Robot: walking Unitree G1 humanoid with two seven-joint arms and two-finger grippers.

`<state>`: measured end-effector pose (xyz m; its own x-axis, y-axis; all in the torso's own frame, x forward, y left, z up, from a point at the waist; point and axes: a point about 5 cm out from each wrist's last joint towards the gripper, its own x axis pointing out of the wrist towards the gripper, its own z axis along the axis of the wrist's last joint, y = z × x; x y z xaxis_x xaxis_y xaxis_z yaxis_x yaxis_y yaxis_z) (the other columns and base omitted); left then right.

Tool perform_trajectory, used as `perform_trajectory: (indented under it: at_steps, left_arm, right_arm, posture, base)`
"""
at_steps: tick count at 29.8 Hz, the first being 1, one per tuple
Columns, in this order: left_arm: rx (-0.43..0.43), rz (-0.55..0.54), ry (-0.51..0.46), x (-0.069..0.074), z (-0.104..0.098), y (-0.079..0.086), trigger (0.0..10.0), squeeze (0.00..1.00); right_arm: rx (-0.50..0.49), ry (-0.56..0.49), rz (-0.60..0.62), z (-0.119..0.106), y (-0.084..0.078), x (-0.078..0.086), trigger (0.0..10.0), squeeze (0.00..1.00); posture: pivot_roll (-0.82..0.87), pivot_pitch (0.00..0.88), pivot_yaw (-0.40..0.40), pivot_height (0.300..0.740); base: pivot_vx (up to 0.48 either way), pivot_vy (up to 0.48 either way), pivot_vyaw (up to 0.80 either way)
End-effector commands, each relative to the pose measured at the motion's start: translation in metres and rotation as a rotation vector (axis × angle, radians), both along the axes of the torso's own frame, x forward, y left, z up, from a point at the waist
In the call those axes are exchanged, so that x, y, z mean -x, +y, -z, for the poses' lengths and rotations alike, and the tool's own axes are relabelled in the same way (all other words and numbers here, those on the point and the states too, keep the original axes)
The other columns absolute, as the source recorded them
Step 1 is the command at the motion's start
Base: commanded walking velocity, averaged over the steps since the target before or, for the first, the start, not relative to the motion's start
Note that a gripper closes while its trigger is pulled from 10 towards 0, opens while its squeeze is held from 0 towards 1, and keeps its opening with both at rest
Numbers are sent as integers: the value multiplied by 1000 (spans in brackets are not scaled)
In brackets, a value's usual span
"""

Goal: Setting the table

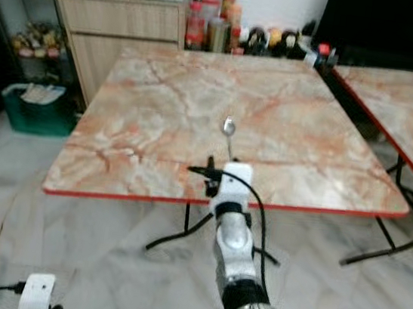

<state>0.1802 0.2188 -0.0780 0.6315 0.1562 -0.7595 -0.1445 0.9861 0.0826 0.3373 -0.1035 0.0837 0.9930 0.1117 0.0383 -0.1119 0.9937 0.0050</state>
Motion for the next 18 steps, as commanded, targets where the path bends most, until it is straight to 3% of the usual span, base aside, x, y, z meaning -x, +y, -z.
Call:
perform_trajectory:
  at_steps: [1,18]
  left_arm:
    - [-6,-1,-7,-2,-1,2,10000,0]
    - [1,-4,-5,-1,0,-1,10000,0]
  right_arm:
    - [-5,-17,6,-4,-1,-2,10000,0]
    - [-3,-15,-2,-4,0,-2,10000,0]
  posture:
    - [17,0,17,740]
    - [14,0,9,740]
  base:
    - [270,0,0]
    - [271,0,47]
